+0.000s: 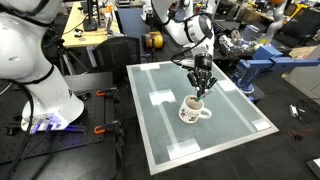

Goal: Put the green pen in the white mug

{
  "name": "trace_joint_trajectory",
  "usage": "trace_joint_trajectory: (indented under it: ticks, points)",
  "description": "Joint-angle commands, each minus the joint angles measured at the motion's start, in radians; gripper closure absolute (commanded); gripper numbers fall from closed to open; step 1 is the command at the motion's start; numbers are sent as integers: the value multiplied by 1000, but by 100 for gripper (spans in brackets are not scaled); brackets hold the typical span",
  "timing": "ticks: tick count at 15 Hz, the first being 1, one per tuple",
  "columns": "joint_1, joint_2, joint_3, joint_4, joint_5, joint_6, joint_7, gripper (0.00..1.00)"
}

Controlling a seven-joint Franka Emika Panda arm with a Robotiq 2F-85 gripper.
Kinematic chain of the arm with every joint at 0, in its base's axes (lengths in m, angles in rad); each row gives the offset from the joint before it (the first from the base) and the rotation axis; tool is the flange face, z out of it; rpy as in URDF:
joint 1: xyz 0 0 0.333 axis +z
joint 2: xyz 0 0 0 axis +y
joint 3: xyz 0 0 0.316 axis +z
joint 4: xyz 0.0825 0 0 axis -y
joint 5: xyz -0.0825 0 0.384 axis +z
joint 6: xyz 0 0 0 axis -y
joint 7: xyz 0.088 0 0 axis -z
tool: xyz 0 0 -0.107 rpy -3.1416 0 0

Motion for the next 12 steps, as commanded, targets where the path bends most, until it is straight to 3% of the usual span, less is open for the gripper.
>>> trace_joint_trajectory:
  ticks: [1,2,3,5,12]
  points:
    - [-4,25,21,25,17,-52,18,96]
    - [-4,30,24,27,19,-55,15,96]
    - [-5,33,27,27,21,-54,17,61]
    - [-5,38,30,27,26,-53,15,55]
    - [-7,16,23,28,36,-64,26,2]
